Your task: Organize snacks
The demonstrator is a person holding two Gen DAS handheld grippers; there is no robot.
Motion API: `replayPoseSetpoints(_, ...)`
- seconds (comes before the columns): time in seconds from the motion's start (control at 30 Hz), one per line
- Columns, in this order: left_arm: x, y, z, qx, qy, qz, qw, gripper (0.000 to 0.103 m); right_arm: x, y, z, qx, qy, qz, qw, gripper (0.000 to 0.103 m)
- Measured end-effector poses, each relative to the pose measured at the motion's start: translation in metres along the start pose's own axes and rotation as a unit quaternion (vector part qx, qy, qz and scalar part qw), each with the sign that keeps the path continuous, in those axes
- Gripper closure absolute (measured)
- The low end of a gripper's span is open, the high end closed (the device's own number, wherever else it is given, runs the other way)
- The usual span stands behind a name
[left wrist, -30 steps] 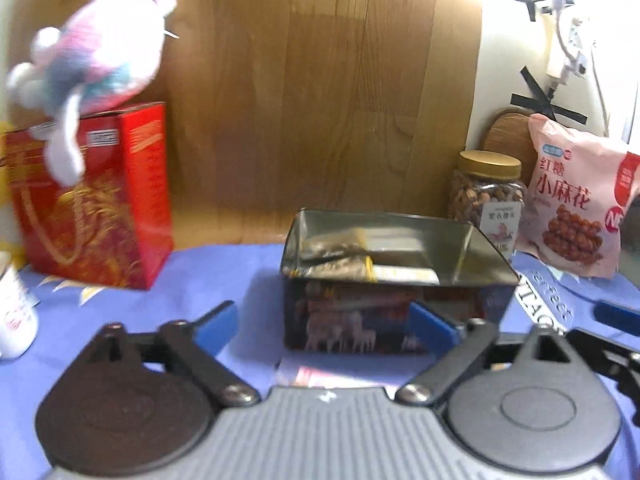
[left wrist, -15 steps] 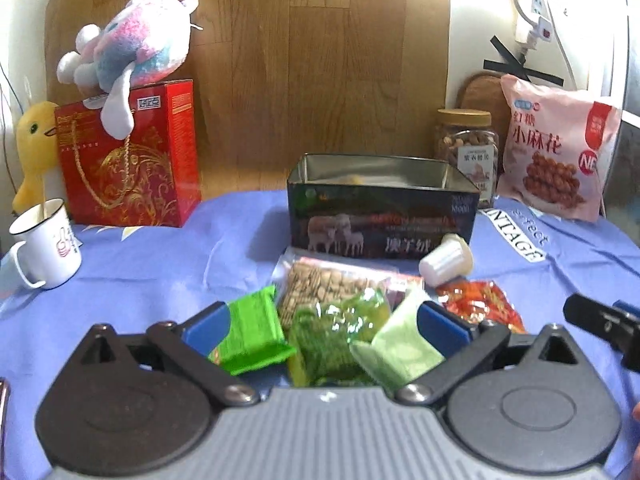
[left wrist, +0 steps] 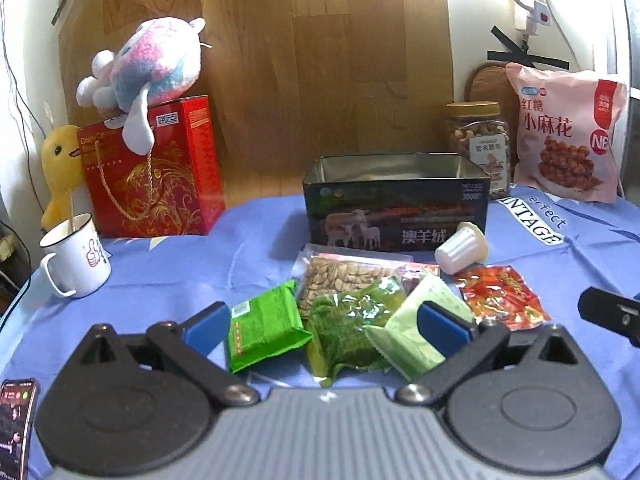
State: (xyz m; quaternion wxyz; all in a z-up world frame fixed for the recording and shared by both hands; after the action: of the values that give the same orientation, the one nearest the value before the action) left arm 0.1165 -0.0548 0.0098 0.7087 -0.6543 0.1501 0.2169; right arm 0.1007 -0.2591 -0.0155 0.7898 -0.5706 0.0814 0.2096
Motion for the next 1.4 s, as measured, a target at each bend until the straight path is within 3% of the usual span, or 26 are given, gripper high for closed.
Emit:
replayPoseSetpoints(0.2, 0.004, 0.003, 0.003, -0.003, -0.003, 0.007, 1.0, 0.0, 0.001, 0.002, 0.003, -0.005, -0.005, 0.005, 1.0, 0.0)
replayPoseSetpoints(0.4, 0.0, 0.003, 0.007, -0.017, 0.025, 0.009, 0.9995, 0.0, 0.002, 0.003, 0.007, -0.01, -0.024, 0.011, 1.0, 0.0)
replayPoseSetpoints(0.47, -0.011, -0.001, 0.016, -0.023, 0.015, -0.018, 0.9995, 0.0, -0.002, 0.002, 0.012, -0.024, -0.03, 0.001, 0.999, 0.0)
replayPoseSetpoints(0.6, -0.026, -0.008, 0.037, -0.037, -0.022, -0.051, 0.9978, 0.0, -0.028, -0.011, 0.02, -0.056, -0.03, -0.092, 0.994, 0.0)
replayPoseSetpoints(0.8, -0.037, -0.013, 0.058, -0.066, -0.035, -0.068, 0.9949, 0.0, -0.022, -0.008, 0.019, -0.049, -0.022, -0.071, 0.996, 0.0)
replayPoseSetpoints(0.93, -0.045, -0.016, 0.055, -0.047, -0.053, -0.085, 0.9939, 0.0, -0.032, -0.013, 0.02, -0.05, -0.025, -0.108, 0.993, 0.0)
replayPoseSetpoints(1.07, -0.05, -0.015, 0.046, -0.023, -0.066, -0.098, 0.9927, 0.0, -0.032, -0.014, 0.022, -0.047, -0.029, -0.104, 0.993, 0.0)
replayPoseSetpoints(1.4, -0.049, -0.013, 0.038, -0.032, -0.007, -0.074, 0.9967, 0.0, -0.025, -0.009, 0.023, -0.039, -0.032, -0.081, 0.995, 0.0)
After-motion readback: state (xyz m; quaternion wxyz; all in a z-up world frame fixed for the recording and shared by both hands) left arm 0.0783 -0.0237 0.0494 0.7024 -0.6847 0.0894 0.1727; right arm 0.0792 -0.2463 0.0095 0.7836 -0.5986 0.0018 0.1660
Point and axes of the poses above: each gripper's, at about its wrist camera, not at the fingertips, and x roughly the way its jaws point, z to its left, y to its underside, the point moved 6 cm from there along x, roughly the way its jaws point, and after that the axes turned 3 degrees about -z, right-handed, at the moved point
